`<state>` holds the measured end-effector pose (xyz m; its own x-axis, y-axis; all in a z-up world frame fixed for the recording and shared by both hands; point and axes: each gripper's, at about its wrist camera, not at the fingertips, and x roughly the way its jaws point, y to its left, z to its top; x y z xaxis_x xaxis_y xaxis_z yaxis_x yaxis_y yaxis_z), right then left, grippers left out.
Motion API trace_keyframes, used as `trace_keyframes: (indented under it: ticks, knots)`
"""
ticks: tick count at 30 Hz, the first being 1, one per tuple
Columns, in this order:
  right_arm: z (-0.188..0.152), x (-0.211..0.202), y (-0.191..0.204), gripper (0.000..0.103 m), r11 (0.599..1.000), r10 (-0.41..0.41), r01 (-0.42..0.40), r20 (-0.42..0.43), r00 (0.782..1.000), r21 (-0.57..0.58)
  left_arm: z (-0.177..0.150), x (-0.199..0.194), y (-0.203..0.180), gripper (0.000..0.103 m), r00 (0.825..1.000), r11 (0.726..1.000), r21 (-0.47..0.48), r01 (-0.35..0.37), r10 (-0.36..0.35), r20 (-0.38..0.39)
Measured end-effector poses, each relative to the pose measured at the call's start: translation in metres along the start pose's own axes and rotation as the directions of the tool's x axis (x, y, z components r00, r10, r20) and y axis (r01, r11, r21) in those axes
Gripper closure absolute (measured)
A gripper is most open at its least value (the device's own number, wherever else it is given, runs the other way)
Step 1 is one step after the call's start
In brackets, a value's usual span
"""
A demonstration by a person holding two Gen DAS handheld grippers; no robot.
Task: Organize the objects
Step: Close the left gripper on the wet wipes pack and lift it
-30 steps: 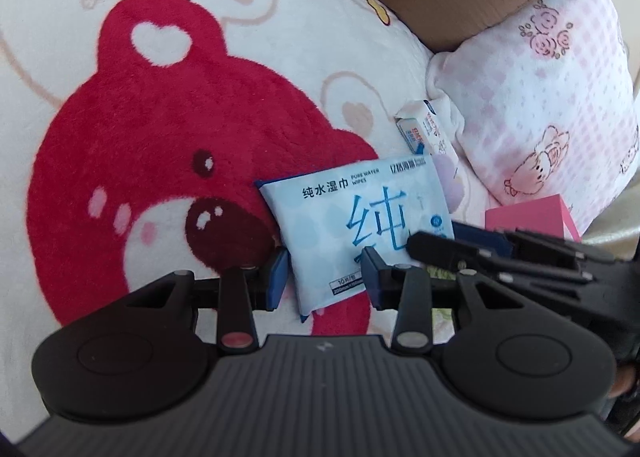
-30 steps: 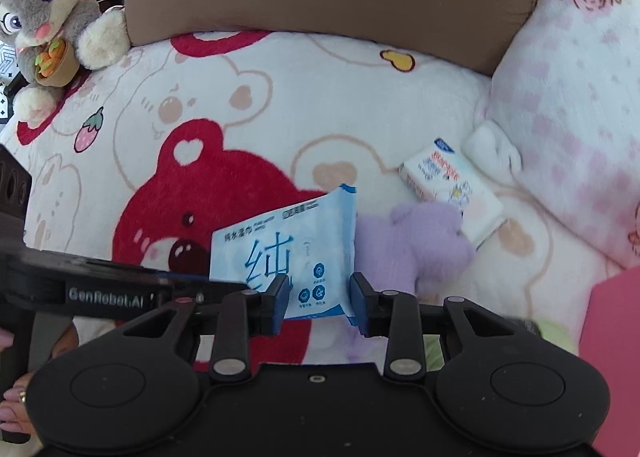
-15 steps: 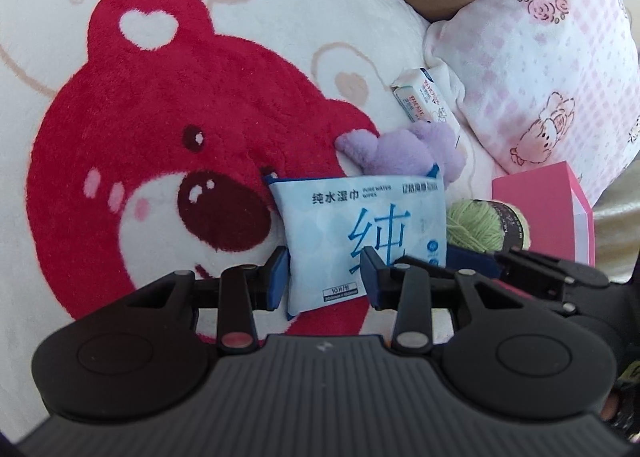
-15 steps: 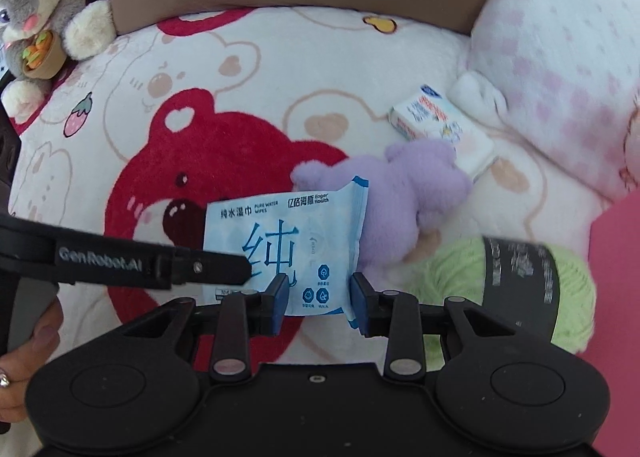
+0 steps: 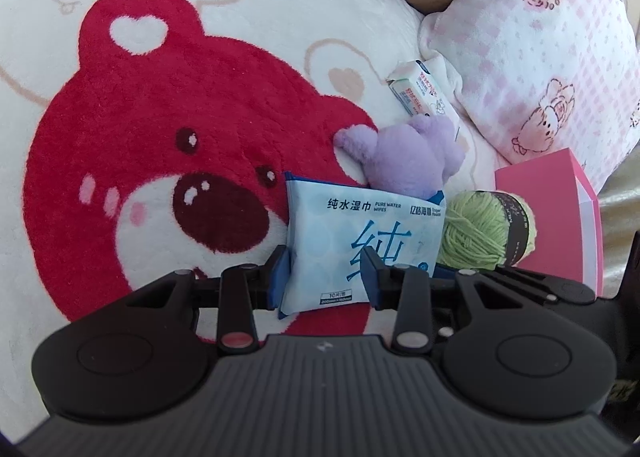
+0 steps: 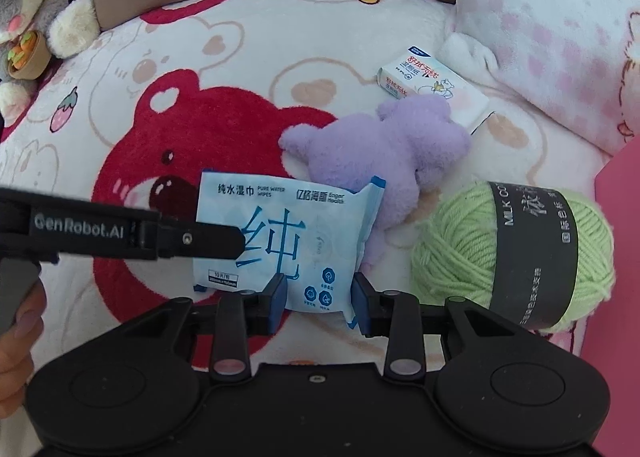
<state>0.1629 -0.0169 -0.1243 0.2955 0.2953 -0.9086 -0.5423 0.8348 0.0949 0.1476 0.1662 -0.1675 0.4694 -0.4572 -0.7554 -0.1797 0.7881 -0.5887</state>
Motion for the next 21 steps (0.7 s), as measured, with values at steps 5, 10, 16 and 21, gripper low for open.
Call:
trace_keyframes:
  ticks: [5,10,16,21]
  knots:
    - [-0.007,-0.002,0.005,0.062,1.000,-0.022,0.022,0.020,1.000,-0.013,-0.002,-0.004,-0.007,0.066,1.000,0.999,0.033,-0.015,0.015,-0.005]
    - [-0.012,-0.007,0.011,0.058,0.999,-0.031,0.031,0.029,0.999,-0.019,-0.003,-0.010,-0.014,0.066,0.999,0.998,0.056,-0.032,0.032,-0.010]
    - [-0.014,-0.021,0.022,0.054,1.000,-0.024,0.025,0.053,0.998,-0.010,-0.006,-0.028,-0.028,0.064,0.997,0.993,0.094,-0.071,0.068,0.042]
    - [-0.014,-0.030,0.017,0.054,0.999,0.008,-0.011,0.065,0.998,0.033,-0.006,-0.039,-0.035,0.064,0.996,0.991,0.115,-0.073,0.067,0.054]
